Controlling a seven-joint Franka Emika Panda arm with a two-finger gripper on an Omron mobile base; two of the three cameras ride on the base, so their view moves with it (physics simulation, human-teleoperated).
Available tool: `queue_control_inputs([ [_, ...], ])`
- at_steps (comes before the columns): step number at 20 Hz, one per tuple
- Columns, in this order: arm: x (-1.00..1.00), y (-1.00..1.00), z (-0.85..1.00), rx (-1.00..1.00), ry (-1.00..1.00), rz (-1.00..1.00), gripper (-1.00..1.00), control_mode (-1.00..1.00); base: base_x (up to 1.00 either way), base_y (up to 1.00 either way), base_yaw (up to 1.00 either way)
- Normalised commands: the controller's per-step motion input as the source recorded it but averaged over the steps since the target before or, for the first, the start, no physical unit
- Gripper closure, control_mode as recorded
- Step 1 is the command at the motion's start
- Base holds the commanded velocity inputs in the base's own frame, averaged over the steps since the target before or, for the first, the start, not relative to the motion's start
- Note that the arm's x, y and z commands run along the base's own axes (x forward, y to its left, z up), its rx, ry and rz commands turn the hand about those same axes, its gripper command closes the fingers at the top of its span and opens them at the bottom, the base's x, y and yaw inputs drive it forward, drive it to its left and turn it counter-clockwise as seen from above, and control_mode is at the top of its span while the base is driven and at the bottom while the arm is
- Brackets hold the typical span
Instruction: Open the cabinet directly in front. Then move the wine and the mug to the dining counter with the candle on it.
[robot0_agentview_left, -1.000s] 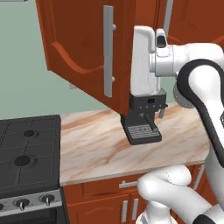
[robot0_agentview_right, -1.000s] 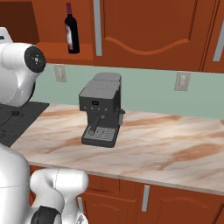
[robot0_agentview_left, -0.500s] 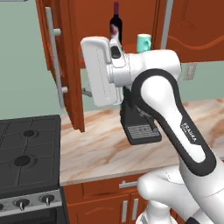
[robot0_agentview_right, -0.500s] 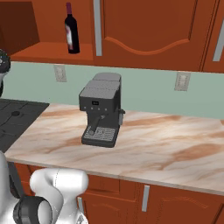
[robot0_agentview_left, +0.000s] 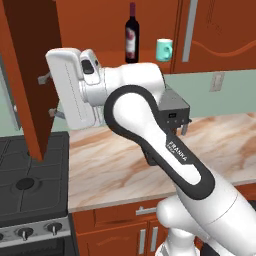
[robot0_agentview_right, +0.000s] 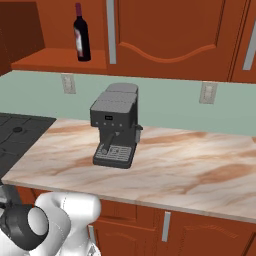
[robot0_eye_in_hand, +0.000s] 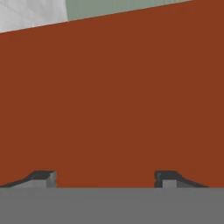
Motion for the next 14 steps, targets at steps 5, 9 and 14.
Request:
queue_control_inputs([
  [5,-0.04,0.86,-0.02,-0.01,0.00,0.02,-1.00,-1.00,0.00,0.00,0.00],
  [9,0.00,0.19,0.00,0.00,-0.04,0.00,-1.00,-1.00,0.00,0.00,0.00],
  [14,-0.16,-0.30,0.00,0.00,-0.09,-0.08,-1.00,-1.00,0.00,0.00,0.00],
])
